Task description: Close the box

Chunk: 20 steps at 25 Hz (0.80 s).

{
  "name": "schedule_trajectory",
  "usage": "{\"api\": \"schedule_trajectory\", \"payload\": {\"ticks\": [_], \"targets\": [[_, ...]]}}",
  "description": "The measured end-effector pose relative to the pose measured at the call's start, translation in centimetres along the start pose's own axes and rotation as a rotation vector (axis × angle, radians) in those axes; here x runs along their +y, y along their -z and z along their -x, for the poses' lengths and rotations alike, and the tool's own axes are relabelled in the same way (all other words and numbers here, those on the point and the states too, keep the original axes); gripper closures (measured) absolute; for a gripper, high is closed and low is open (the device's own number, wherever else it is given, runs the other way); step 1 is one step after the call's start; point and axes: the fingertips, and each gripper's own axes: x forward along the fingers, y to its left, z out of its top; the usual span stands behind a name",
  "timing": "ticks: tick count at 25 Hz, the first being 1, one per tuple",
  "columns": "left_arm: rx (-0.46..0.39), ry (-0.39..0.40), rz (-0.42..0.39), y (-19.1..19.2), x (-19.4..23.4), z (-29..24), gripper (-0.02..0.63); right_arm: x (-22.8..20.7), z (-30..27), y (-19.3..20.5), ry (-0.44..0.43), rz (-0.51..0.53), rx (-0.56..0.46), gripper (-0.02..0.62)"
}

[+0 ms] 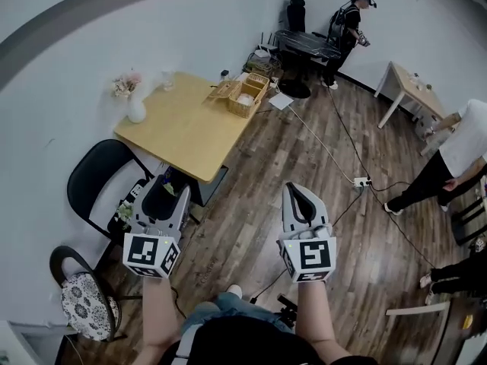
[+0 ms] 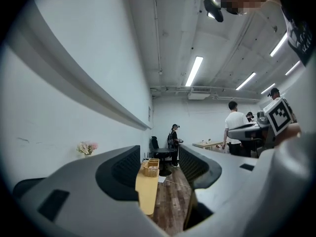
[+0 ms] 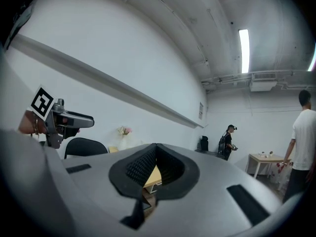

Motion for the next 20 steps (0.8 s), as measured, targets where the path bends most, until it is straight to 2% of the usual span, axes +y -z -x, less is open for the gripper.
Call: {"api": "schedule_trajectory", "payload": {"ticks": [6, 11, 20], "targets": [[0.046, 0.027, 0.028, 2.9, 0.7, -3.2, 0.374, -0.9, -2.2, 2.0, 0.02, 0.012, 0.063, 0.583], [0.053, 0.041, 0.056, 4.3, 2.4, -6.8, 0.374, -1.5, -5.2, 3.3, 0.031, 0.029, 0.096, 0.583], [0.045, 0.103, 0.085, 5.6, 7.5, -18.6, 0.374, -4.9, -15.7, 2.7, 0.1, 0.03, 0.101, 0.583]]}}
